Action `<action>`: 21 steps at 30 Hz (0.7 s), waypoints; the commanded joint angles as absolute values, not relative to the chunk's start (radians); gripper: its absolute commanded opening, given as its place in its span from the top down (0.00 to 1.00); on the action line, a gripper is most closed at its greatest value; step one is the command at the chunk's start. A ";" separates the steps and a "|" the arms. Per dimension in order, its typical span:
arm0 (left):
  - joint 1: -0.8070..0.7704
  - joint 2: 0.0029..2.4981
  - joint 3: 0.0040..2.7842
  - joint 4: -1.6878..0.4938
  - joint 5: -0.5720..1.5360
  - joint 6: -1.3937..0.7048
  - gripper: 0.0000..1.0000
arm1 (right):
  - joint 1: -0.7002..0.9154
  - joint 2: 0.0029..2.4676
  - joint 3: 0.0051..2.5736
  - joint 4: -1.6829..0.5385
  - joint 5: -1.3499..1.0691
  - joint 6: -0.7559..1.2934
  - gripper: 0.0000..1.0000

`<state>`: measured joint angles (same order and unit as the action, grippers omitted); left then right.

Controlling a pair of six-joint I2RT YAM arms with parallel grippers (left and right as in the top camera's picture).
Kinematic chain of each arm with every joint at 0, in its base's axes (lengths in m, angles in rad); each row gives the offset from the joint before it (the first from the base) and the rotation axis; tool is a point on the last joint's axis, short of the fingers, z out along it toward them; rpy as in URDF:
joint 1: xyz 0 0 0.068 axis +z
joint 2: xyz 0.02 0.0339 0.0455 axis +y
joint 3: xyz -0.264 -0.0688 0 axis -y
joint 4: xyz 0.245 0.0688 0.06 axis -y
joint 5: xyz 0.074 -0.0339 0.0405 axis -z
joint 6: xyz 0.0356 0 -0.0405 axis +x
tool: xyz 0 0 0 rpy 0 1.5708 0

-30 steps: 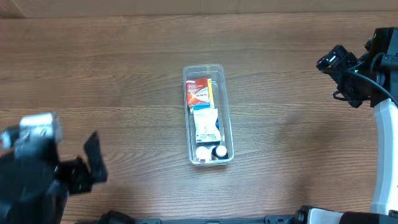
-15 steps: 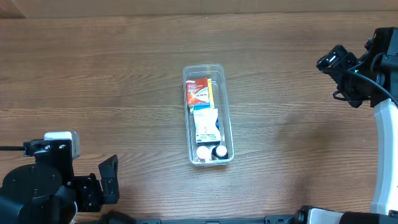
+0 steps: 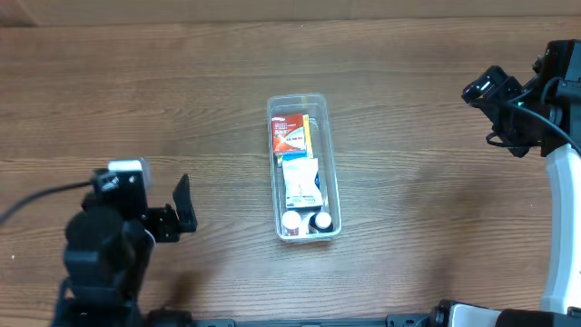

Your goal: Pack container

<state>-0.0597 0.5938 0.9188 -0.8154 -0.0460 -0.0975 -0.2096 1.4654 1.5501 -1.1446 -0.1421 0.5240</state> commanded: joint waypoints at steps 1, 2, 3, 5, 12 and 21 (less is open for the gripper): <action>0.018 0.418 0.641 -0.644 0.131 -0.037 0.00 | -0.213 1.467 1.557 -1.139 -0.144 0.529 0.00; 0.024 0.376 0.575 -0.600 0.141 -0.041 0.00 | -0.213 1.467 1.557 -1.139 -0.144 0.528 0.00; 0.027 0.337 0.517 -0.563 0.152 -0.042 0.00 | -0.213 1.467 1.557 -1.139 -0.144 0.529 0.00; 0.027 0.253 0.402 -0.501 0.158 -0.065 0.00 | -0.213 1.467 1.557 -1.139 -0.144 0.528 0.00; 0.027 0.059 0.201 -0.456 0.158 -0.139 0.00 | -0.213 1.467 1.557 -1.139 -0.144 0.528 0.00; 0.027 0.004 0.121 -0.414 0.158 -0.139 0.00 | -0.213 1.467 1.557 -1.139 -0.144 0.528 0.00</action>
